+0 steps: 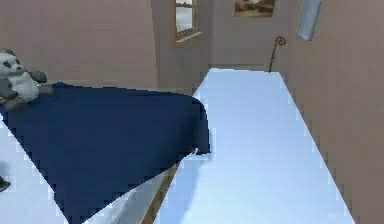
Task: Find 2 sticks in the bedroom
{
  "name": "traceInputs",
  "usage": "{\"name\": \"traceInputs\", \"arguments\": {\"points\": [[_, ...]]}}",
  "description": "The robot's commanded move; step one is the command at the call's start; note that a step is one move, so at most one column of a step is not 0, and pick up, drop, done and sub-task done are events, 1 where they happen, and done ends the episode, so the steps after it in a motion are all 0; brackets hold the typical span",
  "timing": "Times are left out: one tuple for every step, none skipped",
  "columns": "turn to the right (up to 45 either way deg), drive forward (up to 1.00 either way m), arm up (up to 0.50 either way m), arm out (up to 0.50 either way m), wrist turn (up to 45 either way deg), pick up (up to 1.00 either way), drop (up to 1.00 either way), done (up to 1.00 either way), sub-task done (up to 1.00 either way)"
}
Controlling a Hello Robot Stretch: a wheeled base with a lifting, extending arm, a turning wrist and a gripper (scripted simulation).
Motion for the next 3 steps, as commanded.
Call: {"name": "traceInputs", "arguments": {"points": [[-45.0, 0.00, 0.00, 0.00, 0.0, 0.00, 0.00, 0.00, 0.00], [0.0, 0.00, 0.00, 0.00, 0.0, 0.00, 0.00, 0.00, 1.00], [45.0, 0.00, 0.00, 0.00, 0.0, 0.00, 0.00, 0.00, 0.00]]}}
